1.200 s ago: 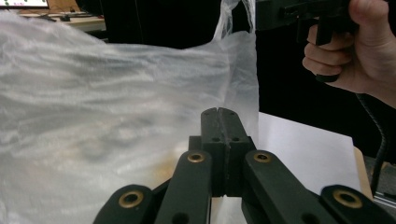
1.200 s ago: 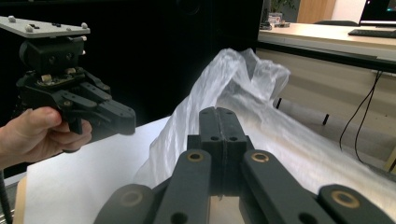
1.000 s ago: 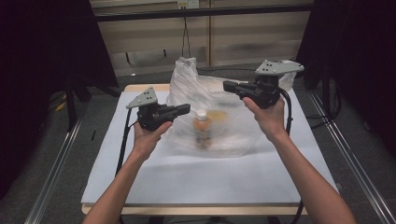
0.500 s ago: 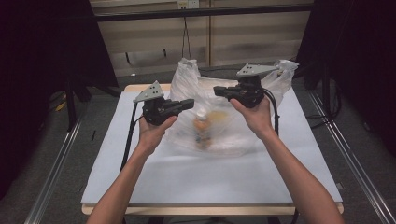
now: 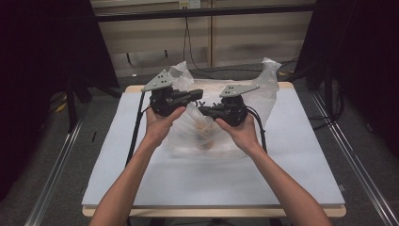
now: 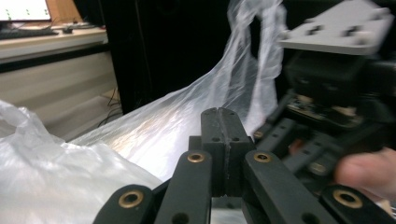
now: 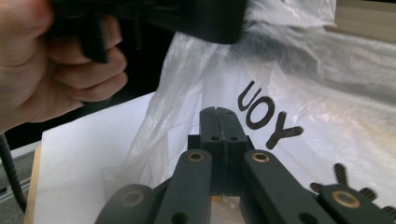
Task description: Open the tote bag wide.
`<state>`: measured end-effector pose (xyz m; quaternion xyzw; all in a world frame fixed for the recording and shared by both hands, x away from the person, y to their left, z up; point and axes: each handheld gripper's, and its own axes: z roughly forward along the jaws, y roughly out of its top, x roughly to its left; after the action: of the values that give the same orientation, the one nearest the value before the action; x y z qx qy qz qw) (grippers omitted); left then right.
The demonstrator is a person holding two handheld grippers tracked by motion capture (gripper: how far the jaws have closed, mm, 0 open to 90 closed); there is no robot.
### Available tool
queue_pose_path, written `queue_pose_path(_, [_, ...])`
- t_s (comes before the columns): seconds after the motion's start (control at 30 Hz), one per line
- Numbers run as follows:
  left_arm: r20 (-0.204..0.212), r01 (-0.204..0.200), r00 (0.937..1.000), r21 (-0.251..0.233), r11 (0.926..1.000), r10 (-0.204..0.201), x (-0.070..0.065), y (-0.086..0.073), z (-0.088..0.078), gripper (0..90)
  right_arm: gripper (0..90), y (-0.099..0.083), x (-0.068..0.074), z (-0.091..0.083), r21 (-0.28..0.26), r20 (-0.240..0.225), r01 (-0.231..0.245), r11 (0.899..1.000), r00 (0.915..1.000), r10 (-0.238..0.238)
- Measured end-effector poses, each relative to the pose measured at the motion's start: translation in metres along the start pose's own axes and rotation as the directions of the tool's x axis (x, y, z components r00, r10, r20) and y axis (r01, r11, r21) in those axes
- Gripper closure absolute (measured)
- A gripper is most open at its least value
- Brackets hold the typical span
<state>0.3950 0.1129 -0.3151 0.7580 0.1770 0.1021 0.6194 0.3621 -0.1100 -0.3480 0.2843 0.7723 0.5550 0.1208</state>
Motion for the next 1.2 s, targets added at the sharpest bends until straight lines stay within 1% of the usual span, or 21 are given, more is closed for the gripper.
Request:
queue_pose_path(0.1, [-0.032, -0.004, 0.9995, 0.036, 0.9993, 0.005, 0.003, -0.005, 0.005, 90.0, 90.0, -0.004, 0.002, -0.001, -0.002, -0.007, -0.006, 1.000, 1.0000, 0.006])
queue_pose_path(0.2, [-0.037, 0.002, 0.9993, 0.065, 0.9979, 0.000, 0.005, -0.012, 0.009, 90.0, 90.0, -0.010, 0.009, -0.003, 0.007, -0.022, 0.009, 1.000, 0.9997, -0.009])
queue_pose_path(0.23, [-0.040, 0.004, 0.9992, 0.068, 0.9977, -0.002, 0.005, -0.013, 0.009, 90.0, 90.0, -0.012, 0.010, -0.004, 0.013, -0.023, 0.010, 1.000, 0.9997, -0.010])
queue_pose_path(0.3, [-0.042, 0.010, 0.9991, 0.083, 0.9965, -0.007, 0.007, -0.018, 0.011, 90.0, 90.0, -0.016, 0.009, -0.006, 0.008, -0.028, 0.001, 1.000, 0.9996, -0.001])
queue_pose_path(0.43, [-0.049, 0.020, 0.9987, 0.092, 0.9956, -0.015, 0.010, -0.025, 0.012, 90.0, 90.0, -0.021, 0.008, -0.008, -0.001, -0.034, -0.014, 1.000, 0.9993, 0.014])
queue_pose_path(0.5, [-0.050, 0.036, 0.9983, 0.087, 0.9955, -0.031, 0.013, -0.030, 0.013, 90.0, 90.0, -0.025, 0.008, -0.010, 0.005, -0.034, -0.014, 1.000, 0.9993, 0.014])
queue_pose_path(0.57, [-0.056, 0.036, 0.9980, 0.097, 0.9947, -0.031, 0.013, -0.031, 0.014, 90.0, 90.0, -0.026, 0.008, -0.009, 0.006, -0.032, -0.013, 1.000, 0.9994, 0.013])
queue_pose_path(0.6, [-0.057, 0.039, 0.9978, 0.110, 0.9931, -0.033, 0.014, -0.033, 0.016, 90.0, 90.0, -0.029, 0.007, -0.008, 0.012, -0.034, -0.017, 1.000, 0.9993, 0.018])
queue_pose_path(0.67, [-0.053, 0.054, 0.9974, 0.105, 0.9930, -0.049, 0.014, -0.036, 0.019, 90.0, 90.0, -0.032, 0.009, -0.005, 0.021, -0.038, -0.015, 1.000, 0.9992, 0.016])
queue_pose_path(0.77, [-0.047, 0.047, 0.9980, 0.114, 0.9923, -0.041, 0.013, -0.037, 0.022, 90.0, 90.0, -0.036, 0.012, -0.002, 0.034, -0.051, -0.009, 0.999, 0.9986, 0.011])
queue_pose_path(0.8, [-0.062, 0.039, 0.9976, 0.139, 0.9895, -0.030, 0.014, -0.040, 0.022, 90.0, 90.0, -0.040, 0.016, 0.001, 0.049, -0.062, 0.001, 0.999, 0.9981, 0.002])
queue_pose_path(0.83, [-0.063, 0.041, 0.9975, 0.143, 0.9888, -0.032, 0.016, -0.042, 0.022, 90.0, 90.0, -0.042, 0.017, 0.001, 0.053, -0.066, 0.003, 0.999, 0.9979, 0.001])
queue_pose_path(0.87, [-0.063, 0.041, 0.9975, 0.143, 0.9888, -0.032, 0.016, -0.042, 0.022, 90.0, 90.0, -0.042, 0.017, 0.001, 0.053, -0.066, 0.003, 0.999, 0.9979, 0.001])
queue_pose_path(0.9, [-0.079, 0.052, 0.9960, 0.145, 0.9880, -0.041, 0.017, -0.045, 0.021, 90.0, 90.0, -0.043, 0.018, 0.002, 0.056, -0.066, 0.004, 0.998, 0.9978, -0.001])
queue_pose_path(0.93, [-0.082, 0.056, 0.9956, 0.152, 0.9868, -0.044, 0.019, -0.048, 0.019, 90.0, 90.0, -0.045, 0.018, 0.001, 0.055, -0.064, 0.006, 0.998, 0.9980, -0.003])
queue_pose_path(0.97, [-0.086, 0.060, 0.9952, 0.160, 0.9852, -0.047, 0.020, -0.052, 0.019, 90.0, 90.0, -0.047, 0.016, -0.001, 0.046, -0.059, -0.006, 0.999, 0.9982, 0.009])
queue_pose_path(1.03, [-0.096, 0.066, 0.9941, 0.165, 0.9840, -0.051, 0.021, -0.058, 0.019, 90.0, 90.0, -0.048, 0.014, -0.002, 0.044, -0.051, -0.008, 0.999, 0.9987, 0.010])
queue_pose_path(1.07, [-0.090, 0.074, 0.9942, 0.175, 0.9818, -0.059, 0.022, -0.063, 0.019, 90.0, 90.0, -0.050, 0.012, -0.003, 0.040, -0.044, -0.013, 0.999, 0.9989, 0.014])
queue_pose_path(1.1, [-0.085, 0.070, 0.9949, 0.176, 0.9819, -0.055, 0.022, -0.065, 0.019, 90.0, 90.0, -0.050, 0.011, -0.004, 0.037, -0.036, -0.011, 0.999, 0.9993, 0.013])
queue_pose_path(1.13, [-0.090, 0.069, 0.9945, 0.186, 0.9801, -0.053, 0.021, -0.068, 0.019, 90.0, 90.0, -0.051, 0.010, -0.005, 0.036, -0.023, -0.010, 0.999, 0.9997, 0.011])
queue_pose_path(1.2, [-0.086, 0.072, 0.9947, 0.189, 0.9794, -0.057, 0.022, -0.070, 0.018, 90.0, 90.0, -0.053, 0.007, -0.009, 0.031, -0.011, -0.010, 0.999, 0.9999, 0.010])
